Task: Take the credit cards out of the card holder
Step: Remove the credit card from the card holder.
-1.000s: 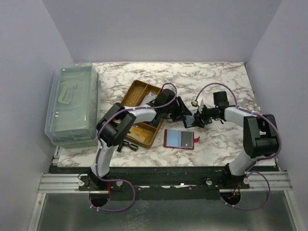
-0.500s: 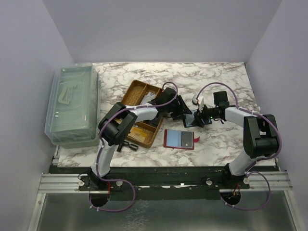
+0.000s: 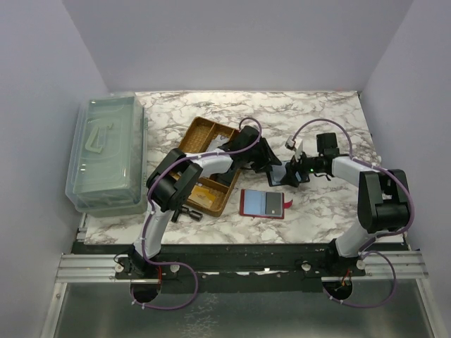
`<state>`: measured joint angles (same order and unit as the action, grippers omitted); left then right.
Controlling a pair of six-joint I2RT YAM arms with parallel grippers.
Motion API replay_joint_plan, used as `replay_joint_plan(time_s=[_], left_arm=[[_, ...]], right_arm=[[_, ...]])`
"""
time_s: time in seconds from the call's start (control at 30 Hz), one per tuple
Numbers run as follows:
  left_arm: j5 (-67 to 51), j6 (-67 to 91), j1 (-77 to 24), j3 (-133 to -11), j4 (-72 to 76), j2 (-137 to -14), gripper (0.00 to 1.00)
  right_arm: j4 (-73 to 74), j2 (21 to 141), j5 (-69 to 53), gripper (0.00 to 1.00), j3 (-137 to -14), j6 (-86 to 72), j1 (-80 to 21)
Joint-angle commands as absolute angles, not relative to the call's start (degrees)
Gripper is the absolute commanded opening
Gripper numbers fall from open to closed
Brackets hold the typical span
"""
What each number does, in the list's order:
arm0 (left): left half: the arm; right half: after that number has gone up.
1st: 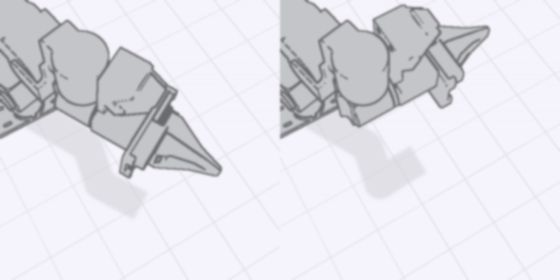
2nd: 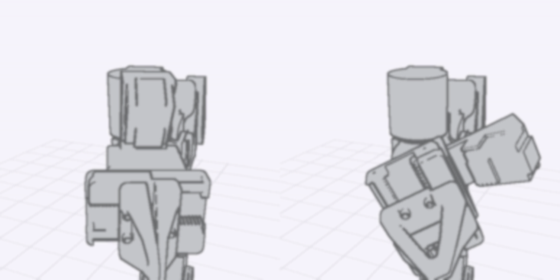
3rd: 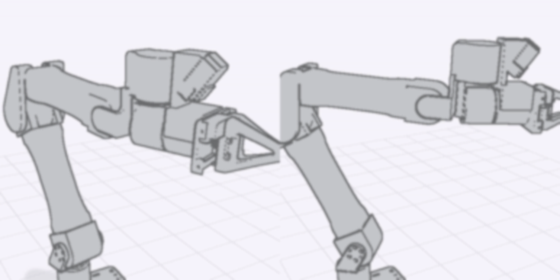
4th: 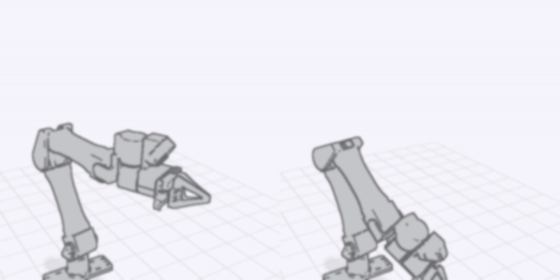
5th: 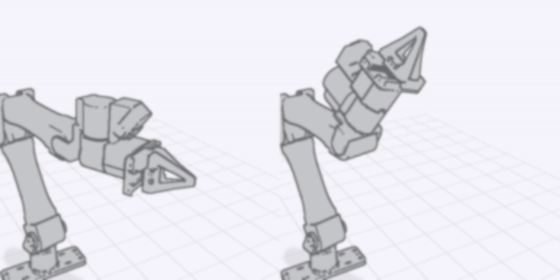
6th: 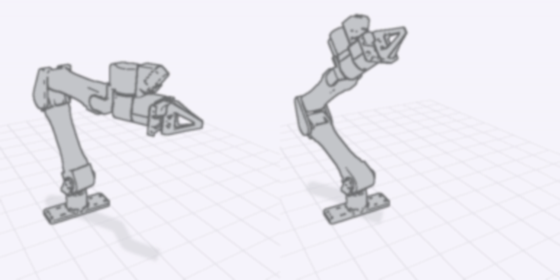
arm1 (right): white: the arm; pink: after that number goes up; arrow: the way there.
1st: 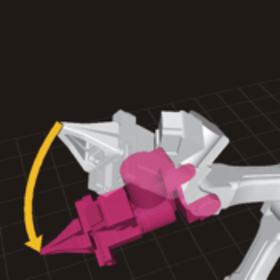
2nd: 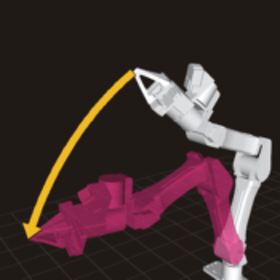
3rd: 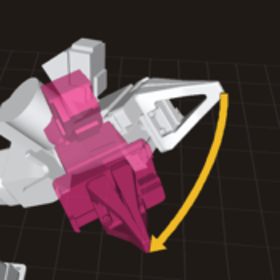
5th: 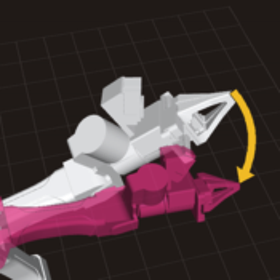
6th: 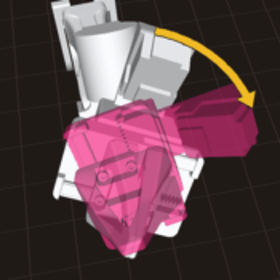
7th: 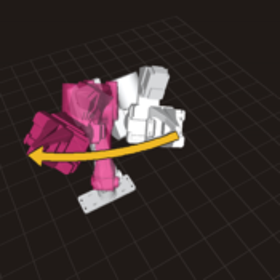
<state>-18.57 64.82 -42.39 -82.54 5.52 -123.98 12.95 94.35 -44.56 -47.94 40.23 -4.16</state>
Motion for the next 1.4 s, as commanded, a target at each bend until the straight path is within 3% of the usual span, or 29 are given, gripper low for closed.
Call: replay_joint_plan(time_s=[0.0,0.27,0.53,0.97,1.1,1.37], left_arm=[[-20.57,62.7,-42.66,-85.77,6.08,-124.65,0.49],[-23.85,62.72,-43.14,-88.71,8.34,-126.19,0.49],[-25.67,63.27,-44.07,-92.66,8.44,-129.43,0.49],[-26.59,63.87,-44.83,-97.88,6.97,-133.41,0.49],[-25.47,63.14,-44.87,-97.68,6.29,-132.69,0.49],[-18.83,60.04,-43.85,-91.23,5.12,-125.41,0.51]], right_arm=[[15.42,90.8,-49.29,0.72,-48.91,35.8,-1.46],[23.09,89.07,-57.73,0.71,-52.84,23.75,5.86],[24.98,96.42,-67.96,0.68,-53.31,13.55,8.19],[24.59,100.32,-56.32,0.68,-56.13,9.14,8.28],[23.15,100.68,-53.95,0.63,-55.63,7.37,8.86],[21.03,102.99,-51.94,0.29,-55.92,4.18,9.3]])
